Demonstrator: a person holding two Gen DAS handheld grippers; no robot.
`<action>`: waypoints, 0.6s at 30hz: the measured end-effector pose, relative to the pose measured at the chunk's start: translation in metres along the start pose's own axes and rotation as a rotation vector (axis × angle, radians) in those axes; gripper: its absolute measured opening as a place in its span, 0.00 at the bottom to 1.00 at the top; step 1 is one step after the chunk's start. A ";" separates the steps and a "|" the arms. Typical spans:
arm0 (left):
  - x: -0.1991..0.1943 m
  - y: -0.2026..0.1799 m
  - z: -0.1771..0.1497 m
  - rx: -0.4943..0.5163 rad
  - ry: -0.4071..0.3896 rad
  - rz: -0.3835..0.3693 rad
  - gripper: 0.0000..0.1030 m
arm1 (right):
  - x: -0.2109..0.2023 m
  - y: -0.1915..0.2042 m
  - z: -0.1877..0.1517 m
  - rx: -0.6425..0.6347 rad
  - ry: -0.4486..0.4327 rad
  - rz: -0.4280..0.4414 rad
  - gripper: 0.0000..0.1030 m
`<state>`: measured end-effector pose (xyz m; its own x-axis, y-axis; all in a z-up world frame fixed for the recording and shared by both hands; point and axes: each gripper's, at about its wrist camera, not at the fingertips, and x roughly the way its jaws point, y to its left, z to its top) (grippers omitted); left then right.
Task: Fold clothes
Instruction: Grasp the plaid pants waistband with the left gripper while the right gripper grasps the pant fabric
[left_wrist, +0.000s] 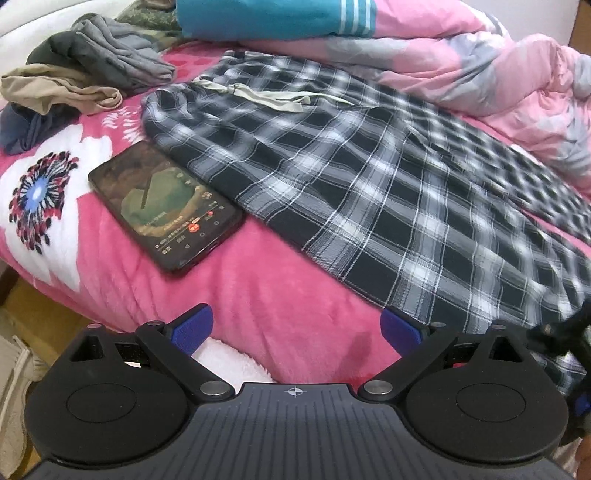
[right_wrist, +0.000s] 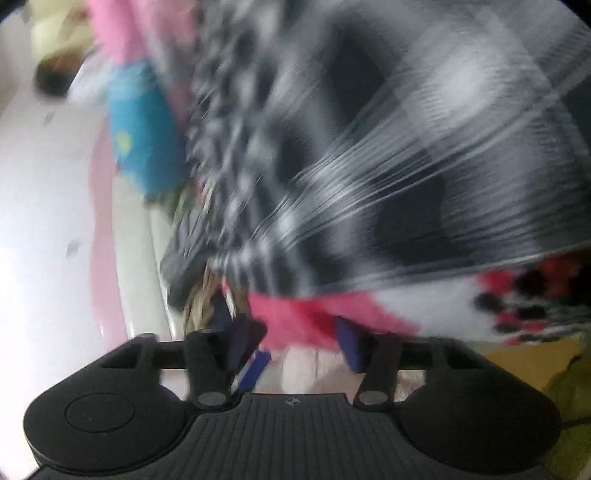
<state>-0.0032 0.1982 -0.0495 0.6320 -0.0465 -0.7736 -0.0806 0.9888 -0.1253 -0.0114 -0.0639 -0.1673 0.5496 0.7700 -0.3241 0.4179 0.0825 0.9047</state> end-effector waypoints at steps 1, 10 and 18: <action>0.001 0.001 0.000 -0.003 -0.001 -0.006 0.95 | -0.002 -0.002 0.001 0.032 -0.022 0.012 0.48; -0.001 0.010 -0.003 -0.059 -0.037 -0.046 0.92 | -0.005 -0.018 -0.003 0.232 -0.150 0.093 0.46; -0.005 0.062 0.034 -0.187 -0.195 -0.058 0.78 | 0.002 -0.016 0.003 0.241 -0.182 0.096 0.21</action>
<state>0.0153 0.2649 -0.0324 0.7744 -0.0560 -0.6302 -0.1694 0.9414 -0.2918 -0.0149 -0.0658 -0.1833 0.7060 0.6395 -0.3043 0.5056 -0.1541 0.8489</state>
